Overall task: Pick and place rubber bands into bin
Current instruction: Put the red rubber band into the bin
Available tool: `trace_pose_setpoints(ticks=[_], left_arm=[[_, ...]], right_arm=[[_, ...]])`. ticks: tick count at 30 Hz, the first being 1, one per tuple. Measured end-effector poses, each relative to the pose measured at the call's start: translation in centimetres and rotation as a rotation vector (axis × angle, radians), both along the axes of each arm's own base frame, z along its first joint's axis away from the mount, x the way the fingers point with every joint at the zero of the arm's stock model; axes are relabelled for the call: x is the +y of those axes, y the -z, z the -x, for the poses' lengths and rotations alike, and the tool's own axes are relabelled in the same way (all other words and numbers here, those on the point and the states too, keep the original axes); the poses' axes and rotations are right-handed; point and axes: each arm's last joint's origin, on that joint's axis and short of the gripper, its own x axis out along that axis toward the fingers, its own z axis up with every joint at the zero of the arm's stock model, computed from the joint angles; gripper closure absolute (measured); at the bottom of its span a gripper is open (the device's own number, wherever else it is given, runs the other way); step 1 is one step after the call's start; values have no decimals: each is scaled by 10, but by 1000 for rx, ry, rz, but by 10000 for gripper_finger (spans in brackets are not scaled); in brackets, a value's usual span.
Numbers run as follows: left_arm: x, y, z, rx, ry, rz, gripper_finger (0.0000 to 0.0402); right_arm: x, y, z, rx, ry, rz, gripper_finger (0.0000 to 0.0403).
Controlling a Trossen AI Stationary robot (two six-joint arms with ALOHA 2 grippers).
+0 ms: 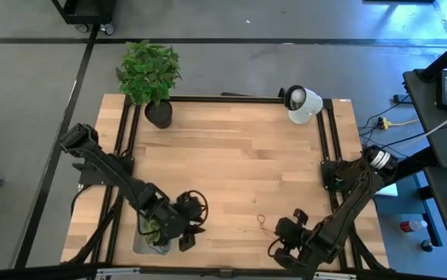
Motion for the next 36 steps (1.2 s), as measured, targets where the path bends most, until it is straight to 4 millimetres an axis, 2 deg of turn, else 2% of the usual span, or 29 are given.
trace_pose_setpoints(ticks=[6, 12, 18, 24, 28, 32, 36], left_arm=[[3, -31, -22, -211, 66, -91, 254], [-1, -43, -48, -323, 119, -167, 254], [-12, -40, -75, -341, 162, -233, 254], [-26, -26, -94, -319, 215, -233, 254], [-28, -18, -99, -295, 220, -210, 256], [-28, -17, -99, -288, 206, -189, 289], [-28, -19, -98, -296, 233, -196, 367]], right_arm=[[5, -34, -21, -107, -101, 36, 402], [6, -67, -46, -255, -208, 89, 403], [6, -86, -64, -361, -311, 129, 403], [5, -90, -70, -398, -339, 148, 403], [5, -90, -71, -402, -337, 144, 403], [5, -90, -71, -401, -335, 140, 403], [5, -90, -71, -403, -318, 124, 403]])
